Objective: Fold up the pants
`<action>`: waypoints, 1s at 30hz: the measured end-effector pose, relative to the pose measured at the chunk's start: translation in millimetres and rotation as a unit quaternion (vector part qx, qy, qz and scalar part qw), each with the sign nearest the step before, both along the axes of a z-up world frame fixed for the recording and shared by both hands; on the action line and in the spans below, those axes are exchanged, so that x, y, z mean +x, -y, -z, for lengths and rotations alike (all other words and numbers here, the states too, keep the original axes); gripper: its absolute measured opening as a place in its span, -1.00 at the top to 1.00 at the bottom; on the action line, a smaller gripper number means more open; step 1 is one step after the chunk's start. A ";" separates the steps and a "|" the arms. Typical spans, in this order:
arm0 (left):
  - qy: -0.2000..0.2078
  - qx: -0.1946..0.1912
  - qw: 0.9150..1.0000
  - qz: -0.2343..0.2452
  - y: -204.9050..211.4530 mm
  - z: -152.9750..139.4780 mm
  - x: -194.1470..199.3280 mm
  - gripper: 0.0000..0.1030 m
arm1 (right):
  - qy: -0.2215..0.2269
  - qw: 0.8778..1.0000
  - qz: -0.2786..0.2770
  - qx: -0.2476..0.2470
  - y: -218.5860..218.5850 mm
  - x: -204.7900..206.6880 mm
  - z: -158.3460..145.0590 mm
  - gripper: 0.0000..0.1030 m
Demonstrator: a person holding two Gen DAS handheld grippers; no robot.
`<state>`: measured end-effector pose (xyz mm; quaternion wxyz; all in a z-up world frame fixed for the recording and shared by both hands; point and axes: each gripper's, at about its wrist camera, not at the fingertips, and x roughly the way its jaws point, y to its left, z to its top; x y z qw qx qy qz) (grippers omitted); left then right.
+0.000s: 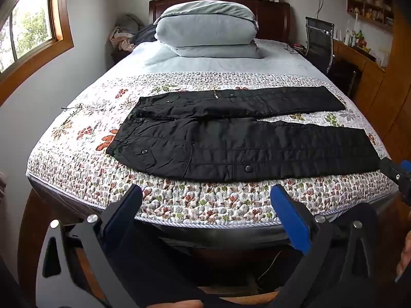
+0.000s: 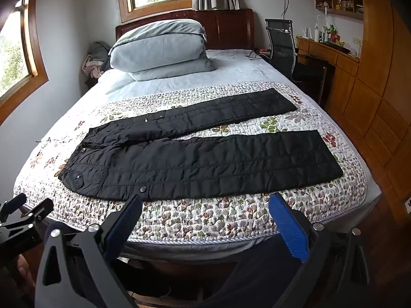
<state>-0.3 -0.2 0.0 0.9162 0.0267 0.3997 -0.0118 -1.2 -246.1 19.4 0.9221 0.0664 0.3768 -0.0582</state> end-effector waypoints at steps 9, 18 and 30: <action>0.001 -0.001 1.000 -0.002 -0.8 -0.1 -1.8 -0.93 | 0.003 1.000 0.000 -0.006 -2.6 -1.0 -2.5 -0.94; 0.001 -0.003 1.000 -0.002 -5.0 -2.2 0.1 -0.93 | 0.003 1.000 -0.001 -0.007 -2.0 -0.1 -1.9 -0.94; 0.003 0.000 1.000 -0.003 -4.6 -1.8 -1.6 -0.93 | 0.004 1.000 0.000 -0.007 -0.4 -1.1 -1.2 -0.94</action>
